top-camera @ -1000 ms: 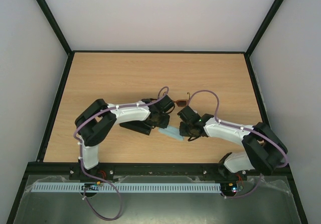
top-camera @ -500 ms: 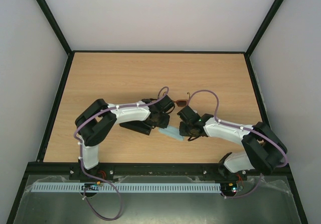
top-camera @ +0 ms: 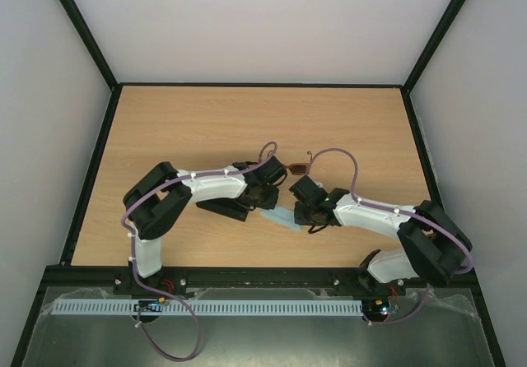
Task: Organize the sunglasses
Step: Pick up the glasses cleaning cloth from the center of the board.
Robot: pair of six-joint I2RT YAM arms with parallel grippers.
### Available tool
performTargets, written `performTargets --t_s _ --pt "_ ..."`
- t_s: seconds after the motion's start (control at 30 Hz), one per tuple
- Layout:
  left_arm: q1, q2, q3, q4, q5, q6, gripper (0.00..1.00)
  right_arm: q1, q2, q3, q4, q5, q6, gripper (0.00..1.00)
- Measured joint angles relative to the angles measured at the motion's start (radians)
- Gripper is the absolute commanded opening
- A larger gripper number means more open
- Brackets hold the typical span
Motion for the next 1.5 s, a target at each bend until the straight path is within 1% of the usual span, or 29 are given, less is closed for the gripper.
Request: performTargets --t_s 0.17,0.23,0.27,0.63,1.0,1.23,1.5 --pt "0.000 0.000 -0.003 0.007 -0.003 -0.003 0.07 0.002 0.005 0.000 0.004 0.006 0.003 0.08" --pt "0.000 0.001 -0.003 0.010 -0.003 -0.006 0.03 0.002 0.010 0.002 0.010 0.008 0.005 0.02" --pt "0.000 0.002 -0.003 0.013 -0.003 -0.006 0.02 0.002 0.012 0.002 0.015 0.007 0.007 0.01" --pt "-0.001 -0.005 -0.008 0.024 -0.023 -0.006 0.02 0.003 0.013 0.020 0.007 0.018 -0.002 0.01" --pt "-0.001 -0.151 -0.018 0.031 -0.090 -0.018 0.02 0.003 -0.099 0.074 -0.028 0.065 -0.045 0.01" --pt "-0.002 -0.201 -0.029 0.039 -0.124 -0.021 0.02 0.003 -0.120 0.094 -0.045 0.075 -0.071 0.01" --pt "-0.002 -0.232 -0.031 0.008 -0.135 -0.036 0.02 0.010 -0.118 0.178 -0.078 0.061 -0.104 0.01"
